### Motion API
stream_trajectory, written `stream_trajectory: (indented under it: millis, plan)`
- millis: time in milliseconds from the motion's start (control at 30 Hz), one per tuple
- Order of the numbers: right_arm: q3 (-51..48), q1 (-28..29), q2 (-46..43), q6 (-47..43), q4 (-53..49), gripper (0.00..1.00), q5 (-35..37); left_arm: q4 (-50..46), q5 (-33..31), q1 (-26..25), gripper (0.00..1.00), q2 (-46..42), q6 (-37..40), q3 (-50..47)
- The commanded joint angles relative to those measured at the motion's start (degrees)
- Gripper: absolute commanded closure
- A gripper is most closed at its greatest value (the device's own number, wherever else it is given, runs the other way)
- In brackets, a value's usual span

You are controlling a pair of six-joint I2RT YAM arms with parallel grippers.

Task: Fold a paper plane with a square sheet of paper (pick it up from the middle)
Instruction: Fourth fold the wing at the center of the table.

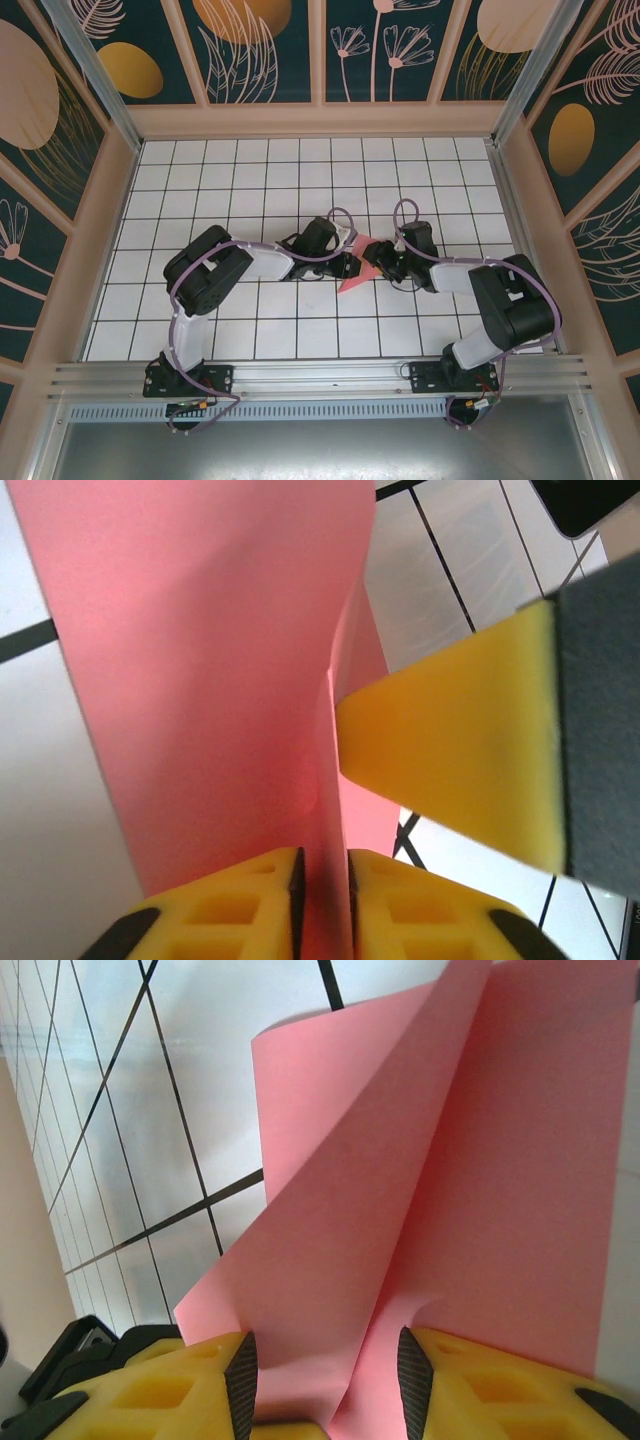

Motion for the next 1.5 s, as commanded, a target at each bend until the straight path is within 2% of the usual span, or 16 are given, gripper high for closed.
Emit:
stream_trajectory:
  millis: [0,100,267,467,867,1100,1333,1467]
  plan:
    - [0.7,-0.4,1.9,-0.2,-6.2,0.55,4.0,0.5,-0.3,-0.1,0.74,-3.8,-0.3,-2.2]
    - [0.8,-0.4,2.2,-0.4,-6.5,0.55,4.0,0.8,-1.7,0.0,0.70,-6.1,-0.7,-4.6]
    - [0.9,-0.3,2.2,-0.8,-6.5,0.55,3.5,1.9,-2.4,0.1,0.69,-7.2,-2.3,-6.2]
    - [1.1,-0.2,2.6,-1.2,-6.5,0.55,2.9,3.4,-1.1,0.1,0.75,-5.7,-3.9,-6.6]
    - [3.6,-0.2,-0.7,-4.6,-7.5,0.54,-0.1,3.5,-3.4,0.1,0.91,-4.9,-4.7,-6.7]
    - [5.2,-0.3,-3.7,-7.6,-10.2,0.51,-0.8,11.5,-2.6,0.1,0.95,-5.7,-10.4,-10.1]
    - [5.8,-0.3,-3.0,-9.6,-11.1,0.49,-0.4,20.4,-1.9,0.1,0.98,-6.2,-17.7,-14.0]
    - [6.3,-0.4,-1.5,-10.3,-11.4,0.50,-1.1,21.8,-3.2,0.1,1.00,-6.8,-19.3,-15.0]
